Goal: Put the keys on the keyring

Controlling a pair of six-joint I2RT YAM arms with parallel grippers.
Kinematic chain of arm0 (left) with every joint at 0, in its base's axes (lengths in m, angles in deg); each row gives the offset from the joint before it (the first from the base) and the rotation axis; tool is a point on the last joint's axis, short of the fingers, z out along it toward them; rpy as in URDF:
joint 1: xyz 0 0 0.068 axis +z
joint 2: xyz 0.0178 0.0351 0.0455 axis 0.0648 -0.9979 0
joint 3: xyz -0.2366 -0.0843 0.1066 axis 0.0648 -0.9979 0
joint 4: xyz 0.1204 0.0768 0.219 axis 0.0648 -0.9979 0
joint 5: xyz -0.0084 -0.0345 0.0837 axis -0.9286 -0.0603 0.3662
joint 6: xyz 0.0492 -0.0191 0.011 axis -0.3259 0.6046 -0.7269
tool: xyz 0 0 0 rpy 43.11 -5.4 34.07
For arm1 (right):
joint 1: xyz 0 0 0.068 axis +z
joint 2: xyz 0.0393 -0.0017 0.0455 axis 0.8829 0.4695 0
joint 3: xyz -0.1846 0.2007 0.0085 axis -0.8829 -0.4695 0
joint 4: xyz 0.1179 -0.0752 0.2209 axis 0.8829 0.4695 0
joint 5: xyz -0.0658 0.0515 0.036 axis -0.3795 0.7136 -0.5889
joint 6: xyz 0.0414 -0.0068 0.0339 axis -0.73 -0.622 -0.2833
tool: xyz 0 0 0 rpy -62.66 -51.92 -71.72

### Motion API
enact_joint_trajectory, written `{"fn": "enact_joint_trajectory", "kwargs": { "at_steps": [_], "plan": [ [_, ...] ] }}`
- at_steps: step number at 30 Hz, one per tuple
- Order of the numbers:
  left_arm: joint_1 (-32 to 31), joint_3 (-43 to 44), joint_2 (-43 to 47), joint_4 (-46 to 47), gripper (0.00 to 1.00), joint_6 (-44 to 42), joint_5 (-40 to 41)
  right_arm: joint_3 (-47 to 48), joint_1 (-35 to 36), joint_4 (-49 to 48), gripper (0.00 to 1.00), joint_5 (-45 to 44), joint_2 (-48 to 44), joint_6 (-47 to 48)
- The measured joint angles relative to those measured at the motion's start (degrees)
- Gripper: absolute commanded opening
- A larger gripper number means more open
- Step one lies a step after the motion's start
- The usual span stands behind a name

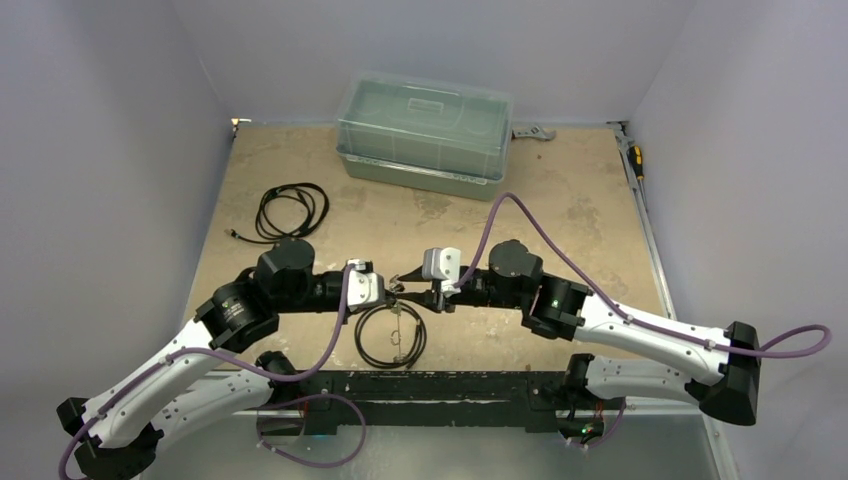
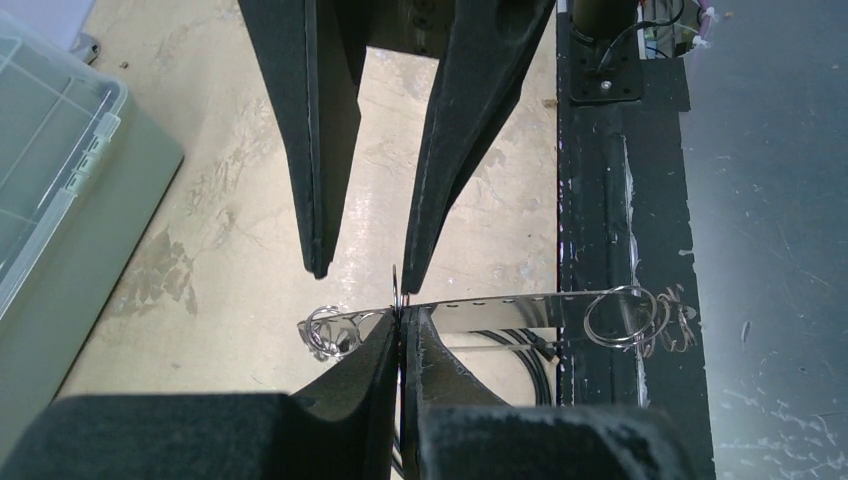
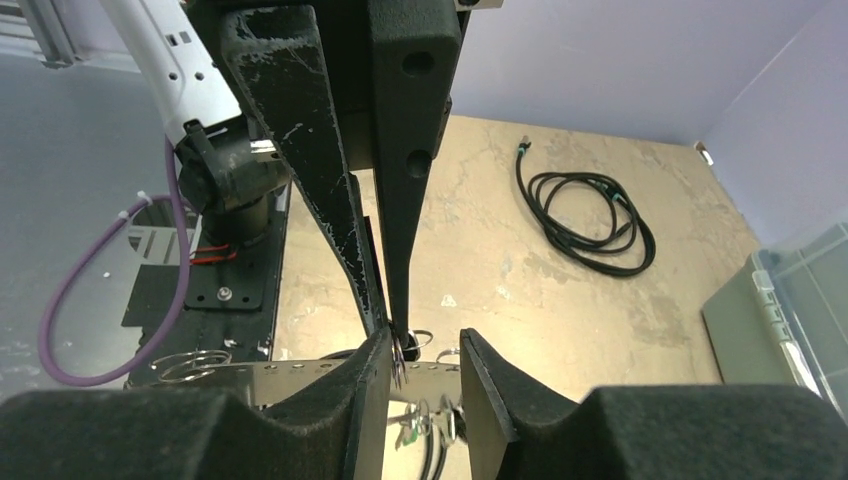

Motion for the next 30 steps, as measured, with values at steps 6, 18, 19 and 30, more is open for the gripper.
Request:
{"fn": "enact_joint_trajectory", "kwargs": {
  "at_steps": [6,18,19,30],
  "plan": [
    [0.0,0.0,-0.3,-0.1,0.0,0.0,-0.2,0.6,0.0,1.0,0.33,0.3,2.1,0.1],
    [0.0,0.0,-0.2,-0.9,0.0,-0.1,0.1,2.5,0.0,3.5,0.23,1.9,3.7,0.5],
    [0.0,0.0,-0.1,-1.1,0.0,-0.1,0.2,2.7,0.0,3.7,0.24,2.0,3.9,0.5],
    [0.0,0.0,1.3,-1.7,0.0,-0.1,0.2,2.7,0.1,4.0,0.3,2.8,4.2,0.7]
  ]
}}
